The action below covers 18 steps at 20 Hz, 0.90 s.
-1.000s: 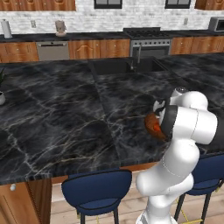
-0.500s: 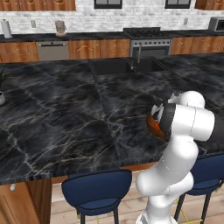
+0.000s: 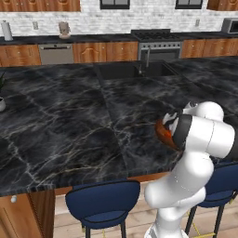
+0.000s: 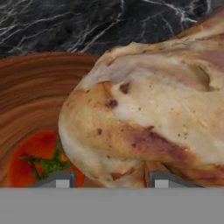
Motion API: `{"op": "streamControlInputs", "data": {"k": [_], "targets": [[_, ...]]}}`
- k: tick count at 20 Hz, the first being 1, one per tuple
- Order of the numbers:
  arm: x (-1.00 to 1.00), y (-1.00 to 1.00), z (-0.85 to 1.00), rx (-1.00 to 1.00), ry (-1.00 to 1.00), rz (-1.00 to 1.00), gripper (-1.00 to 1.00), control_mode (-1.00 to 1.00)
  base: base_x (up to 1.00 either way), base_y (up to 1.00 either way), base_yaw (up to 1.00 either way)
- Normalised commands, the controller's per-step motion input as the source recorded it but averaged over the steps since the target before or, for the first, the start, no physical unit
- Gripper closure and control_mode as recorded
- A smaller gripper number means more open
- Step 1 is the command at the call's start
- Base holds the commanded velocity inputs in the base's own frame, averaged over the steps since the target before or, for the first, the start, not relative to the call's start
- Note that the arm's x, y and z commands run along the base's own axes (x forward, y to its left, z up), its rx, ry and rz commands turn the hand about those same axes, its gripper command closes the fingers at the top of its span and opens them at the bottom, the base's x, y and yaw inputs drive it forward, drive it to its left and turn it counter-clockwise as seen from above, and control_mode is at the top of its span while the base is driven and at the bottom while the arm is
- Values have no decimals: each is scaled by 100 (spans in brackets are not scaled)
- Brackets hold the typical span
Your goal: Pick the chicken drumstick and tomato from their plates and place them in the bowl. Then put the bowl in the fridge.
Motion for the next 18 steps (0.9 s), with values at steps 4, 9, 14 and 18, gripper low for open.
{"op": "streamControlInputs", "data": {"k": [4,9,14,18], "targets": [[-26,5,25,-1,-8,0,-100,-100,0,0,0],[-18,21,37,-10,-7,0,-100,-100,0,0,0],[-19,27,32,-14,-1,0,-100,-100,0,0,0],[-25,29,28,-16,0,0,-100,-100,0,0,0]]}}
